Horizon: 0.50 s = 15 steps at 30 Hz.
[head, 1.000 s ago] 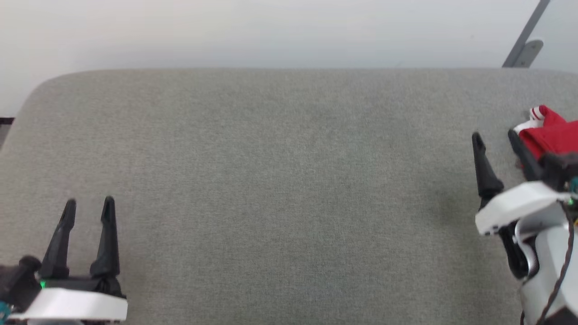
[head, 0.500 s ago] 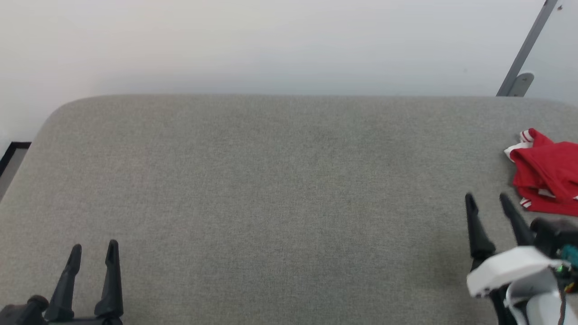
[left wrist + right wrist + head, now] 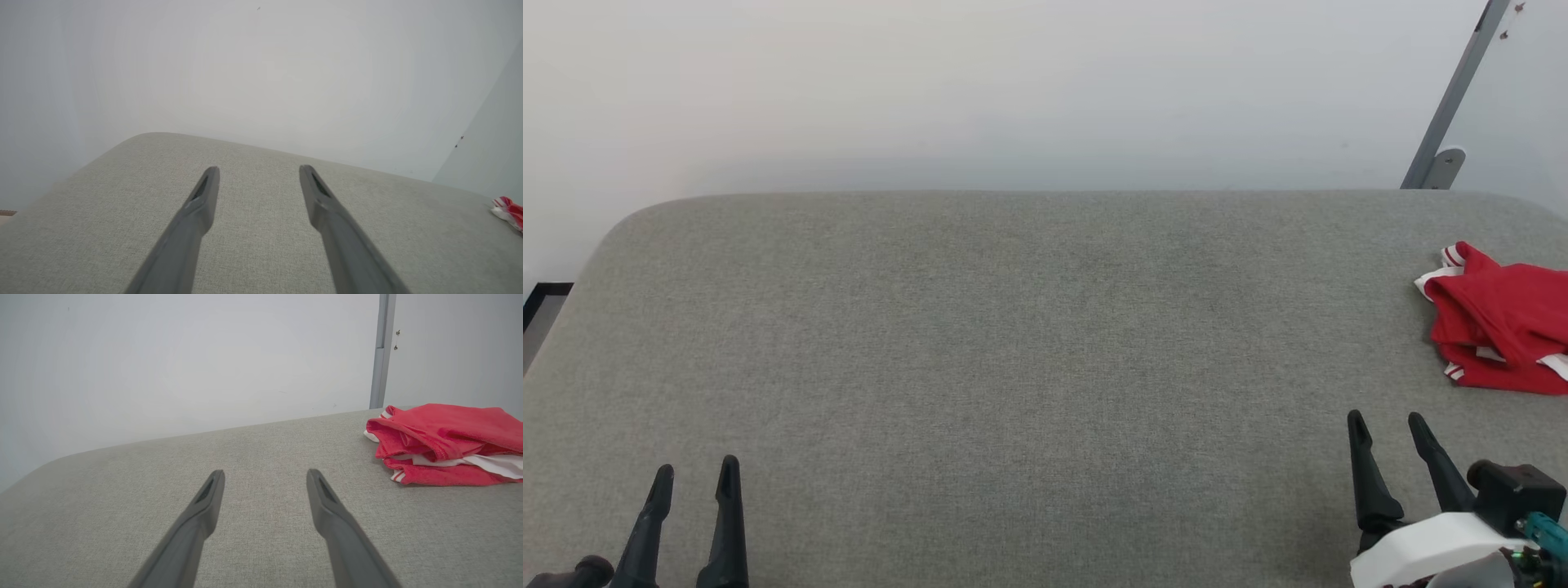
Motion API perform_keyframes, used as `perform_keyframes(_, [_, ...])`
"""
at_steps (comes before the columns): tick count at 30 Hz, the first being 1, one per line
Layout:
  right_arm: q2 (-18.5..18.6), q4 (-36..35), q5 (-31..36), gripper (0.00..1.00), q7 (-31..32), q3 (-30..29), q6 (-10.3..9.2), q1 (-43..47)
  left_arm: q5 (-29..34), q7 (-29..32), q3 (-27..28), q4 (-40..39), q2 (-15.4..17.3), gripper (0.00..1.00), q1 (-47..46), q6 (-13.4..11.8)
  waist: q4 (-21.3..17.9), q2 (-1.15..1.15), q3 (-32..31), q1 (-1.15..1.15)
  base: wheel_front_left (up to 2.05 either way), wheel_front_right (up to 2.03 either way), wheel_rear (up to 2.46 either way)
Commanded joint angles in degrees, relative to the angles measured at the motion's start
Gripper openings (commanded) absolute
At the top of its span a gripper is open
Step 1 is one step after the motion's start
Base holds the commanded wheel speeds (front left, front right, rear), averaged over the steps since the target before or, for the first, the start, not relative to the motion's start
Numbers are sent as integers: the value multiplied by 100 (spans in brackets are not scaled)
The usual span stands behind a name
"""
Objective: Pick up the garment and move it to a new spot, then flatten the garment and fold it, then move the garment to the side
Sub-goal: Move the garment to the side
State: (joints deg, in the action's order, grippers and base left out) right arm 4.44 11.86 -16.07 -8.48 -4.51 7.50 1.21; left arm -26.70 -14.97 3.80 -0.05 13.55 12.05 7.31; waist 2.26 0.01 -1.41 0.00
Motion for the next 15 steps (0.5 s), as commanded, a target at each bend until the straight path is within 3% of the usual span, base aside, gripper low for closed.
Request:
perform_keyframes(1, [-27, -59, 6, 100, 16, -21, -2, 71, 19, -26, 4, -19, 3, 100, 58, 20, -10, -1, 1, 0, 0, 0, 0])
perform_keyframes(15, [-119, -183, 158, 100, -34, -94, -2, 201, 23, -26, -175, 104, 36, 100, -81, 21, -58, -1, 6, 0, 0, 0, 0])
